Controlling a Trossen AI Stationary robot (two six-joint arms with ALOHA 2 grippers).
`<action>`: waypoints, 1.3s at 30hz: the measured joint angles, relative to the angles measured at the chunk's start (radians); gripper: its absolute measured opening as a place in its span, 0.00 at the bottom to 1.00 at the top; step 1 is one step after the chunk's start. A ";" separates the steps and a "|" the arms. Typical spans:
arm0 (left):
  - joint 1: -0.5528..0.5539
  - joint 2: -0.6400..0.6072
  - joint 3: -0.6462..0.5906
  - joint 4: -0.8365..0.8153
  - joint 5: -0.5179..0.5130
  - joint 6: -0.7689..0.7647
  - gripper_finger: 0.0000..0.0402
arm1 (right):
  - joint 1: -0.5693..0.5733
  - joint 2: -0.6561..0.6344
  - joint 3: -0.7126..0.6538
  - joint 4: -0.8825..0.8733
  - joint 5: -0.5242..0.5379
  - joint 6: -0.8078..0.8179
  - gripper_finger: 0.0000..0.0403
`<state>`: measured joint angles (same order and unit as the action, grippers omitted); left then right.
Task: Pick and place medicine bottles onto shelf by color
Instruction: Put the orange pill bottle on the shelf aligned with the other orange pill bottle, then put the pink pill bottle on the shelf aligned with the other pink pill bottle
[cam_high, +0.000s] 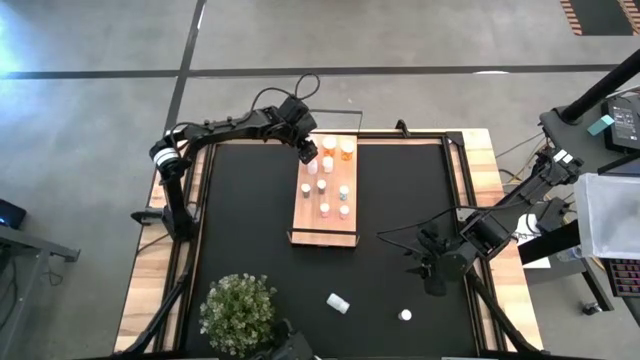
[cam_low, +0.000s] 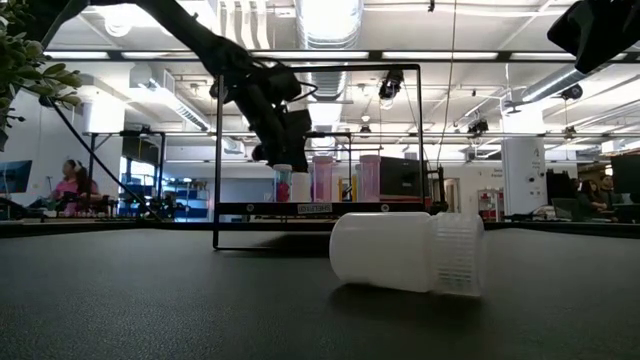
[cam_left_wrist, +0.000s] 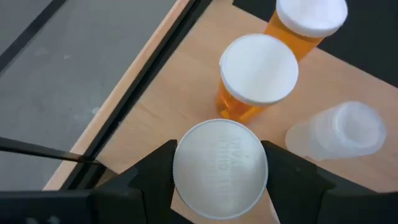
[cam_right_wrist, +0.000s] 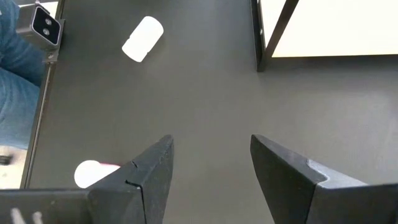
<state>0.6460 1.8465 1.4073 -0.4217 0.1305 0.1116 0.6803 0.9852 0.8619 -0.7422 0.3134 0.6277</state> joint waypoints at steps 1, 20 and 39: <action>0.000 0.000 -0.005 0.003 0.000 0.000 0.49 | 0.000 0.000 0.000 0.000 0.000 0.000 0.50; 0.000 0.000 -0.013 0.004 0.001 0.003 0.57 | 0.000 0.000 0.000 0.000 0.000 0.000 0.50; -0.002 -0.085 -0.007 0.046 0.000 0.010 0.68 | 0.000 0.000 0.000 0.000 0.000 0.000 0.50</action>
<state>0.6443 1.7617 1.4002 -0.3759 0.1306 0.1215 0.6803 0.9852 0.8619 -0.7423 0.3135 0.6277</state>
